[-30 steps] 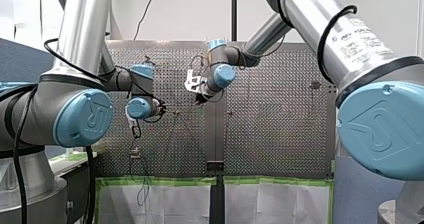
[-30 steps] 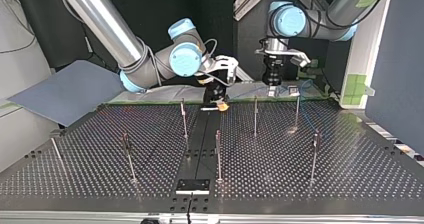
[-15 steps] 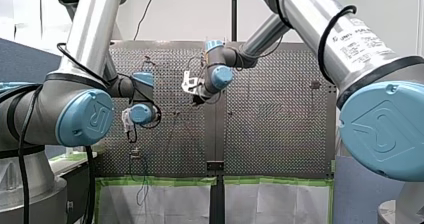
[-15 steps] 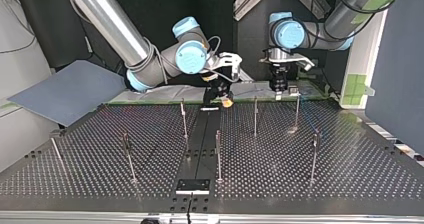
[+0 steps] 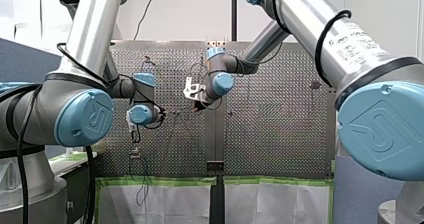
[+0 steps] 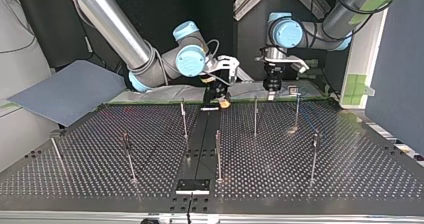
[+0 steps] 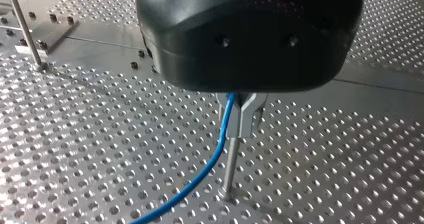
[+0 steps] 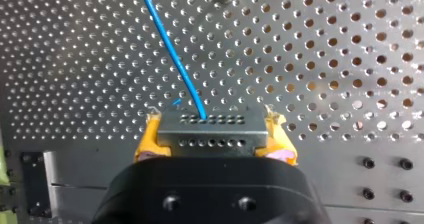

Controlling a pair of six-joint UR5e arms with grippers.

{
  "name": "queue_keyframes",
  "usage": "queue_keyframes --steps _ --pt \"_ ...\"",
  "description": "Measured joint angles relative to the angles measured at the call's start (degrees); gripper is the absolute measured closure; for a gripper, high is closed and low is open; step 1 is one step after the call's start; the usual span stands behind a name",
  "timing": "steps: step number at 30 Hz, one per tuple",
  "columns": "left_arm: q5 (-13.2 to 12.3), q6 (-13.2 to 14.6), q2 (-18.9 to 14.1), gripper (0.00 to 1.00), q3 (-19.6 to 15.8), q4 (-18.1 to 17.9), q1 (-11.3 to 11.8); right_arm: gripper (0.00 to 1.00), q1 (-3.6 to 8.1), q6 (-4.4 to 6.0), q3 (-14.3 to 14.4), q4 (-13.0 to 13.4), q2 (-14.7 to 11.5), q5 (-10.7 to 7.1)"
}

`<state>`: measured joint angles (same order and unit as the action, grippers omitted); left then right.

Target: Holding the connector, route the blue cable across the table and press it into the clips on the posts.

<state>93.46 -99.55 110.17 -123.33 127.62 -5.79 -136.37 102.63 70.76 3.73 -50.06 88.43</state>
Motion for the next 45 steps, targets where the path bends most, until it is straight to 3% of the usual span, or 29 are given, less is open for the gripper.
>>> queue_keyframes --steps 16,33,45 --pt "-0.5 -1.1 3.1 1.0 2.9 -0.6 0.7 1.0 1.47 0.74 0.0 1.7 2.4 -0.03" --pt "-1.9 -2.1 5.9 1.0 9.3 1.2 2.1 1.0 3.35 0.58 -0.6 1.7 2.5 -0.12" --pt "-3.1 -1.9 7.7 1.0 12.7 2.8 3.2 1.0 4.71 0.74 -2.7 1.5 2.5 -0.18"
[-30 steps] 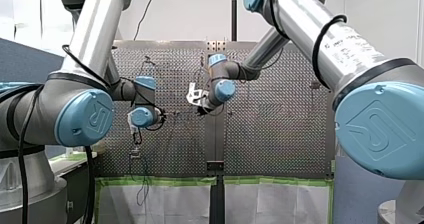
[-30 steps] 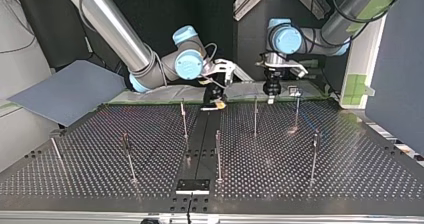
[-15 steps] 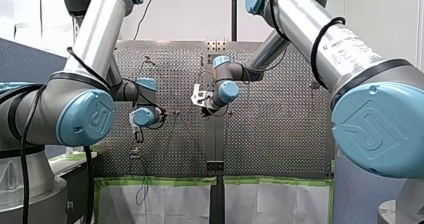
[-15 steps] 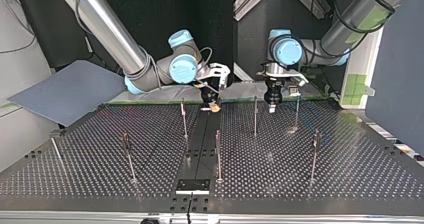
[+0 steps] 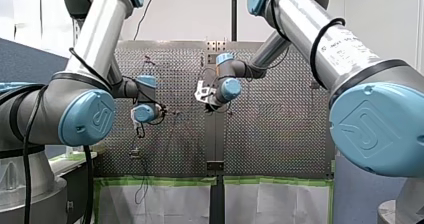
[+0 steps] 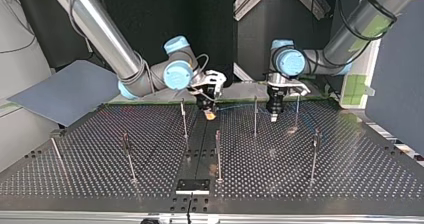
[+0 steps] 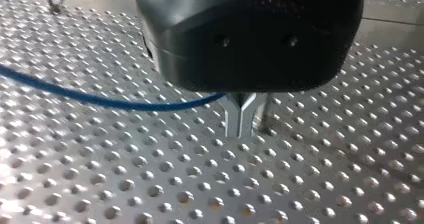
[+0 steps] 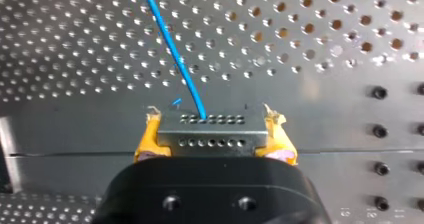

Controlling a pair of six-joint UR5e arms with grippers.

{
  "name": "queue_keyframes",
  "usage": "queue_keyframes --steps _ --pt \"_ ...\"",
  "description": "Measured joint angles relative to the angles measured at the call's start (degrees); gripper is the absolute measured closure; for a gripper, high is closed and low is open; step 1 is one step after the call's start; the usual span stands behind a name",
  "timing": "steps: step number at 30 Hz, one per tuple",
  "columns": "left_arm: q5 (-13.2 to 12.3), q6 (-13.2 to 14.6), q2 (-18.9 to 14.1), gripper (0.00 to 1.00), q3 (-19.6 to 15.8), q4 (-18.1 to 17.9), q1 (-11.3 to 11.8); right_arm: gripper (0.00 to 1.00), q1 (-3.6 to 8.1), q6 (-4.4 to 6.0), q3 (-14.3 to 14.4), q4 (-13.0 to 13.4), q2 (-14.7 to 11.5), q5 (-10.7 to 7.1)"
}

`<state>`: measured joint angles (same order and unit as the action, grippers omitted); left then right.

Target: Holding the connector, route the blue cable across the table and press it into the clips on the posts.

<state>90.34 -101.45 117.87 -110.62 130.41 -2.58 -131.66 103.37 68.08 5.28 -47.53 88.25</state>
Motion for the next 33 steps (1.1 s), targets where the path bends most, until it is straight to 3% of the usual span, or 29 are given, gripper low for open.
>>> queue_keyframes --steps 6,8,9,11,12,14,15,16,17,19,26,33 --pt "0.6 0.8 2.9 1.0 2.9 2.7 0.7 1.0 0.98 0.0 -0.4 -0.1 0.0 -0.02" --pt "0.6 1.0 3.6 0.91 3.8 3.5 0.9 1.0 1.27 -0.01 -0.4 -0.1 0.0 -0.03" --pt "0.7 1.1 3.8 0.91 4.4 4.0 1.0 1.0 1.38 -0.01 -0.4 -0.1 0.0 -0.03" --pt "0.7 1.2 4.1 0.68 5.1 4.5 1.2 1.0 1.54 -0.03 -0.4 -0.1 0.0 -0.03" --pt "0.7 1.3 4.1 0.68 5.4 4.8 1.3 1.0 1.57 -0.04 -0.4 -0.1 0.0 -0.03" --pt "0.7 1.6 4.2 0.35 5.6 5.2 1.3 1.0 1.62 -0.1 -0.4 -0.1 0.0 -0.02" --pt "0.7 1.9 4.2 0.35 5.7 5.6 1.4 1.0 1.62 -0.13 -0.4 -0.1 0.0 -0.02" --pt "0.7 2.1 4.2 0.15 5.7 5.9 1.3 1.0 1.6 -0.18 -0.4 -0.1 0.0 -0.02" --pt "0.7 2.5 4.2 0.05 5.8 6.3 1.3 1.0 1.57 -0.2 -0.4 -0.1 0.0 -0.02" --pt "0.7 3.4 4.2 0.0 5.8 7.2 1.2 1.0 1.46 -0.23 -0.4 -0.2 0.0 -0.04" --pt "0.4 6.7 3.7 0.0 5.8 10.6 1.1 1.0 1.26 -0.38 -0.4 -0.7 0.0 -0.04" --pt "1.0 9.1 1.0 0.0 3.7 14.0 1.0 1.0 1.17 -0.49 -0.4 -1.3 0.0 -0.03"
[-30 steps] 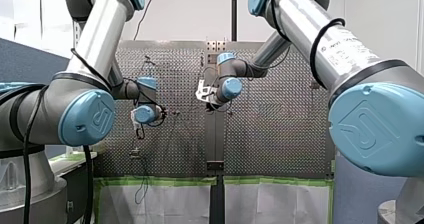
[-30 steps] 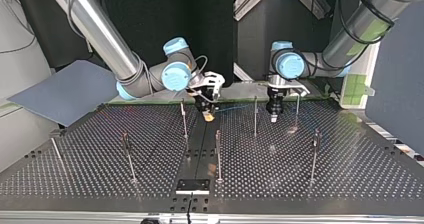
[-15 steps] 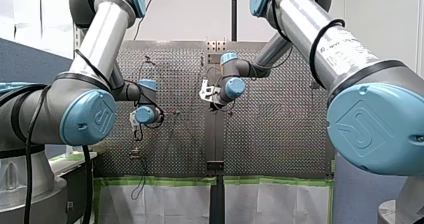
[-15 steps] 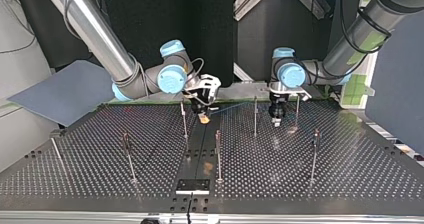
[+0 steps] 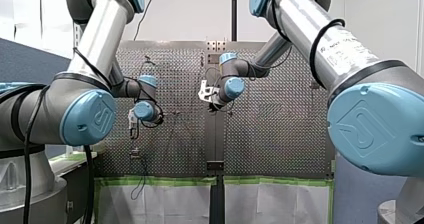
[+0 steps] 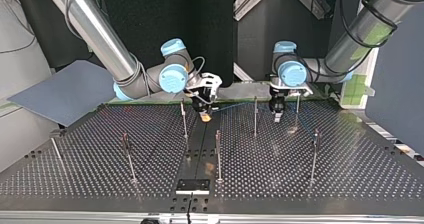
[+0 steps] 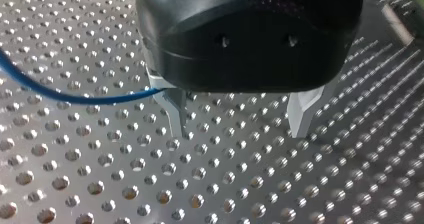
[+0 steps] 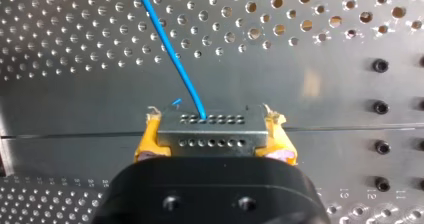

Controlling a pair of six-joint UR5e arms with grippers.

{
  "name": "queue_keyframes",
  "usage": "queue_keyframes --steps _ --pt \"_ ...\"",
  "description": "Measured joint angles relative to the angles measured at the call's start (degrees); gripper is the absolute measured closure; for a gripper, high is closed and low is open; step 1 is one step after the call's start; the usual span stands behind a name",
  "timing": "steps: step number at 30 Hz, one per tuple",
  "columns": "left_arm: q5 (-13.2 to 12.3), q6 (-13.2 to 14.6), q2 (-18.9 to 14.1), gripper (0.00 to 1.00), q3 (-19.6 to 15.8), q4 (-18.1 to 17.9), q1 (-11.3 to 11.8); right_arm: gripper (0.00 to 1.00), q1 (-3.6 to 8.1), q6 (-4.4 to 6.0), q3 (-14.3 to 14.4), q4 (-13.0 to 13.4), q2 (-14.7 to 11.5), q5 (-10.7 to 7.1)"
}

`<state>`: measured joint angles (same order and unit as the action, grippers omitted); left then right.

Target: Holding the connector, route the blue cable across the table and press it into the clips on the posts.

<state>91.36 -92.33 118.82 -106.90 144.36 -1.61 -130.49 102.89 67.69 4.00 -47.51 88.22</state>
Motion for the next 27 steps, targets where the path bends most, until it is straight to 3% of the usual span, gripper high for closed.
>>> queue_keyframes --steps 9,15,22,27 --pt "2.1 -3.5 -5.0 0.0 -5.0 -1.7 -1.1 1.0 -0.1 -0.03 0.0 -0.6 0.0 -0.02" --pt "3.8 -3.8 -8.5 0.0 -8.7 -2.1 -2.2 1.0 -0.28 -0.03 0.0 -0.9 0.0 -0.01" --pt "3.9 -3.2 -9.5 0.0 -12.4 -2.4 -3.5 1.0 -0.35 -0.09 0.0 -0.9 0.0 0.0" --pt "2.5 -3.5 -9.5 0.0 -13.4 -3.4 -4.6 1.0 -0.48 -0.18 0.0 -1.0 0.0 0.0"
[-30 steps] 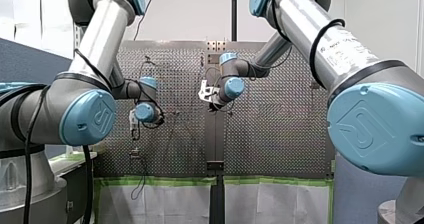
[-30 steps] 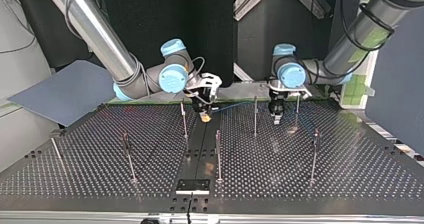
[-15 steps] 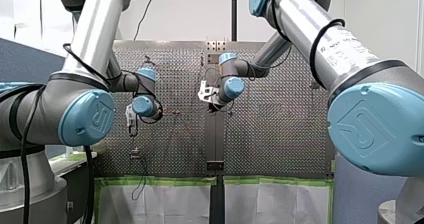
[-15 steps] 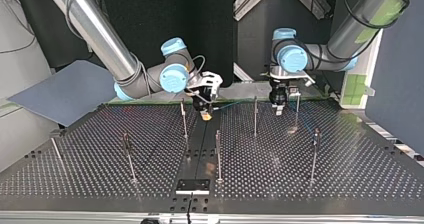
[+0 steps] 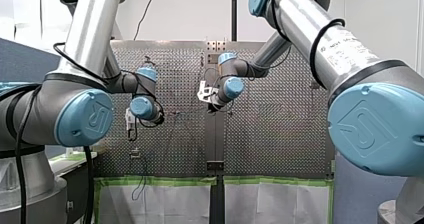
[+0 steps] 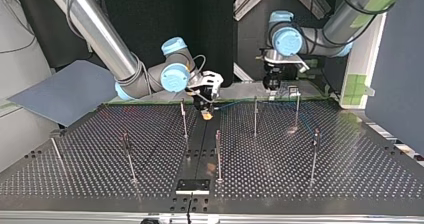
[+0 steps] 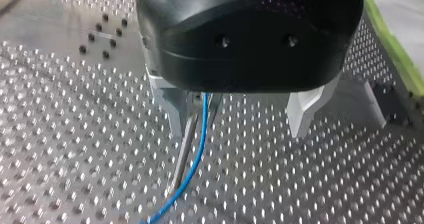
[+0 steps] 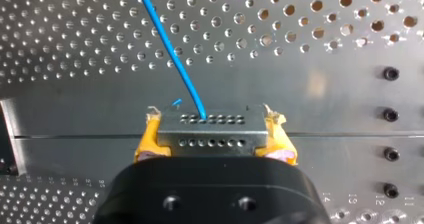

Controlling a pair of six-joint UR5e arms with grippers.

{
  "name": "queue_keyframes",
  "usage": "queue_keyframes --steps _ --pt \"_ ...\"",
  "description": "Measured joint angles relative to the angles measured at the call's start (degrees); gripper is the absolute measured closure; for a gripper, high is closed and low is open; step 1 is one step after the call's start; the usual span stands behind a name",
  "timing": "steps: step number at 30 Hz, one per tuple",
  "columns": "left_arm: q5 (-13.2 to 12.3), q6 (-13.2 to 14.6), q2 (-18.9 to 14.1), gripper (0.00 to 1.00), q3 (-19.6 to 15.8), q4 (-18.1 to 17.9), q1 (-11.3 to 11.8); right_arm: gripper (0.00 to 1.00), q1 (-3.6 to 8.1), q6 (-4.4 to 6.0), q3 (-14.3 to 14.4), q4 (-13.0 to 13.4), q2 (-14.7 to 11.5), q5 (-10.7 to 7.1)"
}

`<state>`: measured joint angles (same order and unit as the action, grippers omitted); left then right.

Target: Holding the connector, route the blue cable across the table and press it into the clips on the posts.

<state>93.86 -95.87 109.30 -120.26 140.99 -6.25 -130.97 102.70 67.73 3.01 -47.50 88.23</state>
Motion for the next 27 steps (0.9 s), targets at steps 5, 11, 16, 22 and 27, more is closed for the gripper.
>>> queue_keyframes --steps 5,11,16,22,27 --pt "-2.0 -0.8 0.0 0.0 -0.1 -1.8 -1.1 1.0 -0.14 -0.18 0.0 0.0 0.0 0.04" --pt "-2.6 -3.6 0.0 0.0 -0.1 -5.0 -2.6 1.0 -0.22 -1.57 0.0 -0.8 -0.1 0.34" --pt "-1.0 -5.7 0.0 0.0 -0.1 -7.6 -4.8 1.0 0.06 -2.21 -0.1 -1.7 -0.1 1.64" --pt "2.4 -6.2 0.0 0.0 0.1 -8.4 -8.3 1.0 0.52 -2.23 -0.1 -1.8 -0.1 2.16" --pt "5.2 -6.2 0.1 0.0 1.1 -7.3 -10.6 1.0 0.82 -2.23 -0.1 -1.7 -0.1 2.23"
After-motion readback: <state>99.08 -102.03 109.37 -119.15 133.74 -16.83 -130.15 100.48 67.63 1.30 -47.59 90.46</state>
